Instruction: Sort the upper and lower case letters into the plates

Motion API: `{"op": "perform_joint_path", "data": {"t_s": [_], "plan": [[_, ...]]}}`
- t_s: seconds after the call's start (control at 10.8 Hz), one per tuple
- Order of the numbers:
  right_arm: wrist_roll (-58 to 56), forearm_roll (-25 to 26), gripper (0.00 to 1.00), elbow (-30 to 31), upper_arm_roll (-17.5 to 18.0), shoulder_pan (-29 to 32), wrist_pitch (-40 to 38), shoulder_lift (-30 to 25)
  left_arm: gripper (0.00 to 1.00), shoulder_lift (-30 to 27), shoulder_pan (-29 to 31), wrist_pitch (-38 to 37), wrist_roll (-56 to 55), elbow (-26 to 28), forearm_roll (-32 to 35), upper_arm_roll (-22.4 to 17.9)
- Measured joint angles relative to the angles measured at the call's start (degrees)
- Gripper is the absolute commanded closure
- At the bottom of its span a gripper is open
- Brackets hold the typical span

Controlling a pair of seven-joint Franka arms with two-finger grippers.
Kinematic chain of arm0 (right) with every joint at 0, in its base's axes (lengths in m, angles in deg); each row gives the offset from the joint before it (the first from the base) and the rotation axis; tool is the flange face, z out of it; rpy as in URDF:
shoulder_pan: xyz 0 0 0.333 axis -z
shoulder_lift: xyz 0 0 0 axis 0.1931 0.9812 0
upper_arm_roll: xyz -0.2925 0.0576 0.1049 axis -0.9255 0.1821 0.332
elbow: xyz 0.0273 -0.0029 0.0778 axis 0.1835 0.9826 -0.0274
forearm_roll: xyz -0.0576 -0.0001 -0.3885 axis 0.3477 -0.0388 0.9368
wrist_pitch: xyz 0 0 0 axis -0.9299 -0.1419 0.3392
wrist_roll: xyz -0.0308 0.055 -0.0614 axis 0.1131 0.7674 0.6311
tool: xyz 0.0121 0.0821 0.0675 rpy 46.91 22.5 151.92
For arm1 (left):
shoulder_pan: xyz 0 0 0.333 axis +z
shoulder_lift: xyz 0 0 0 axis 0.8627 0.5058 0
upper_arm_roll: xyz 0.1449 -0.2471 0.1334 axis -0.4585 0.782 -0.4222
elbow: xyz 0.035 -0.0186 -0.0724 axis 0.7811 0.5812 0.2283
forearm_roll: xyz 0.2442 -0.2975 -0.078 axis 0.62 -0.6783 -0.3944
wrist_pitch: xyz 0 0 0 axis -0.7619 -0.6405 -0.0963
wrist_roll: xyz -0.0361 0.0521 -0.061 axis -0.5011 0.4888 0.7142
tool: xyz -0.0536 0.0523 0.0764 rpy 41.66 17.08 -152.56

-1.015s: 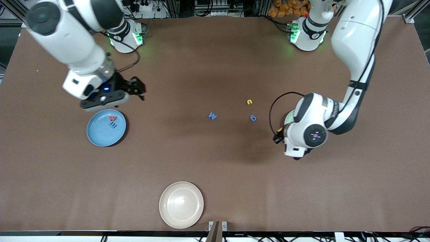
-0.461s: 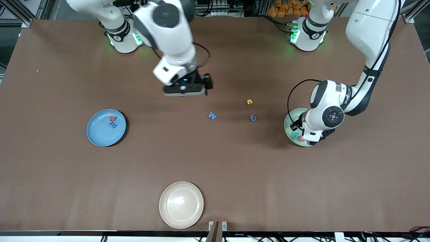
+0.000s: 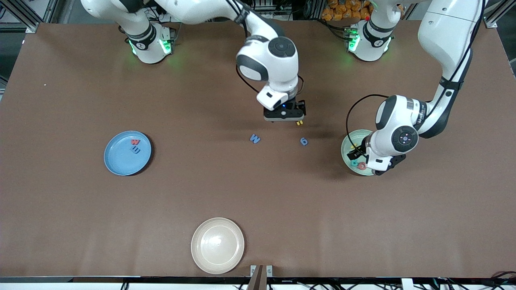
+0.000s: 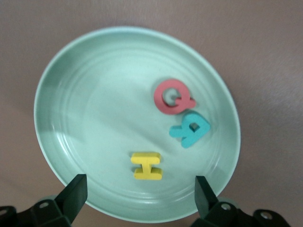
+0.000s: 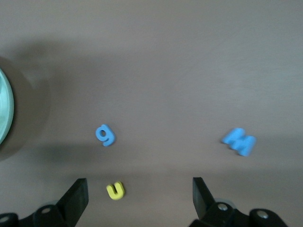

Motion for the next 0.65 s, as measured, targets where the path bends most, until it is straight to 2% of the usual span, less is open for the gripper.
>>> {"op": "perform_joint_path", "data": {"t_s": [0.18,0.46,0.65], "plan": [[-2.5,0.1,0.05,-2.2,-0.1,-0.6,3.9,5.0,0.00,-0.1,1.7,0.1,4.7,-1.5,0.0,0.0],[-5.7,0.3,0.16,-4.9,-0.2,-2.4,4.1,9.1,0.00,-0.1,2.0,-0.8,6.8,-6.0,0.0,0.0],[-6.2,0.4,0.23,-6.5,-0.4,-3.4,4.1,10.7,0.00,0.0,1.5,-4.1,6.8,-9.2,0.0,0.1]]}}
